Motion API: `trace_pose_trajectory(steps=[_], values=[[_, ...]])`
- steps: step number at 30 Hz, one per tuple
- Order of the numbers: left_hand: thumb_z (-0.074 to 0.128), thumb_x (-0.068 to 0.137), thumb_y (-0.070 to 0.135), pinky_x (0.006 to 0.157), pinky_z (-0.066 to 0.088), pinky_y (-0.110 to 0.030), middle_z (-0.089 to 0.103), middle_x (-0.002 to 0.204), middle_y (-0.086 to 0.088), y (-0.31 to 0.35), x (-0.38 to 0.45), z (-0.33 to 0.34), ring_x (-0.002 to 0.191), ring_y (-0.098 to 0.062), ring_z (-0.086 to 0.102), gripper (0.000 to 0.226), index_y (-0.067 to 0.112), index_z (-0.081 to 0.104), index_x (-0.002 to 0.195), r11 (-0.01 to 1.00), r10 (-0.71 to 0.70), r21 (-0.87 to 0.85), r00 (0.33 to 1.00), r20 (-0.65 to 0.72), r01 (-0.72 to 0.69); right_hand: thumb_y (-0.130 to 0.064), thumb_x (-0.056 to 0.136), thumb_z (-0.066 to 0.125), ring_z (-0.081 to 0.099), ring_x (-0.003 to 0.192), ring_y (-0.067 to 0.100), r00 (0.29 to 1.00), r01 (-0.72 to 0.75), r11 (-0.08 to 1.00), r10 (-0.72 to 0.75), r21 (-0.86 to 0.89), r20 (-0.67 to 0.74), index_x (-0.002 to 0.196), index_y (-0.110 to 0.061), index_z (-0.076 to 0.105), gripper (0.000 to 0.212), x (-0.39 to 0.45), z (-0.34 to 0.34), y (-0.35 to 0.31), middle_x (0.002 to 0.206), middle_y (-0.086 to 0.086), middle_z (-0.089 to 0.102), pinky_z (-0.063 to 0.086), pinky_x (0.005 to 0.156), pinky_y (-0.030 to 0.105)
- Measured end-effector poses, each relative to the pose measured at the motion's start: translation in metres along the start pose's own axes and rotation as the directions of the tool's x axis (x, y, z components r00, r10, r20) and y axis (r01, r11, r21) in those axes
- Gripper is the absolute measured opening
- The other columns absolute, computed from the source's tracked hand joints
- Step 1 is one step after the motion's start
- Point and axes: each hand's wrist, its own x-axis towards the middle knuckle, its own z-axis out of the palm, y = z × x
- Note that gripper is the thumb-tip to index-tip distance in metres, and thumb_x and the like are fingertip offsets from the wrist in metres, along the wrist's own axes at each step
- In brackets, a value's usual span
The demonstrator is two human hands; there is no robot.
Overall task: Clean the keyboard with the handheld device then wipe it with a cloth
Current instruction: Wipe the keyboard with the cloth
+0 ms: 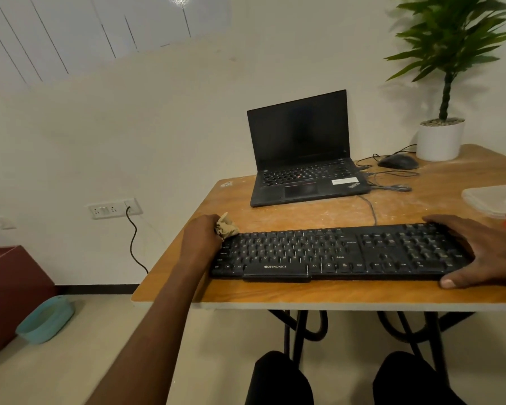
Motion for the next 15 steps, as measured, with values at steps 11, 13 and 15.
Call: trace_pose_trajectory(steps=[11,13,15], values=[[0.059,0.089,0.012,0.052,0.03,-0.024,0.059,0.069,0.003,-0.02,-0.078,-0.033,0.059,-0.009,0.044,0.008,0.017,0.064,0.085,0.991,-0.082,0.105,0.996,0.039,0.078,-0.085,0.036,0.083,0.041,0.118,0.006,1.0,0.003,0.999,-0.002,0.032,-0.027,0.125,-0.083,0.006,0.118,-0.001,0.006,-0.006,0.134,-0.024,0.03,0.04,0.09,0.027],[0.06,0.09,0.014,0.051,0.03,-0.021,0.059,0.068,0.003,-0.02,-0.085,-0.037,0.058,-0.007,0.043,0.007,0.017,0.062,0.083,0.992,-0.092,0.09,0.994,0.054,0.087,-0.084,0.037,0.084,0.042,0.119,0.007,1.0,0.001,0.999,0.0,0.047,-0.031,0.125,-0.083,0.006,0.117,-0.001,0.008,-0.005,0.135,-0.023,0.031,0.042,0.093,0.029],[0.062,0.091,0.017,0.051,0.03,-0.022,0.058,0.067,0.005,-0.018,-0.083,-0.036,0.059,-0.006,0.046,0.007,0.018,0.063,0.084,0.994,-0.083,0.075,0.995,0.061,0.078,-0.082,0.039,0.086,0.044,0.121,0.007,1.0,0.001,0.999,0.0,0.05,-0.018,0.127,-0.081,0.008,0.117,0.001,0.006,-0.002,0.14,-0.02,0.034,0.046,0.099,0.034]])
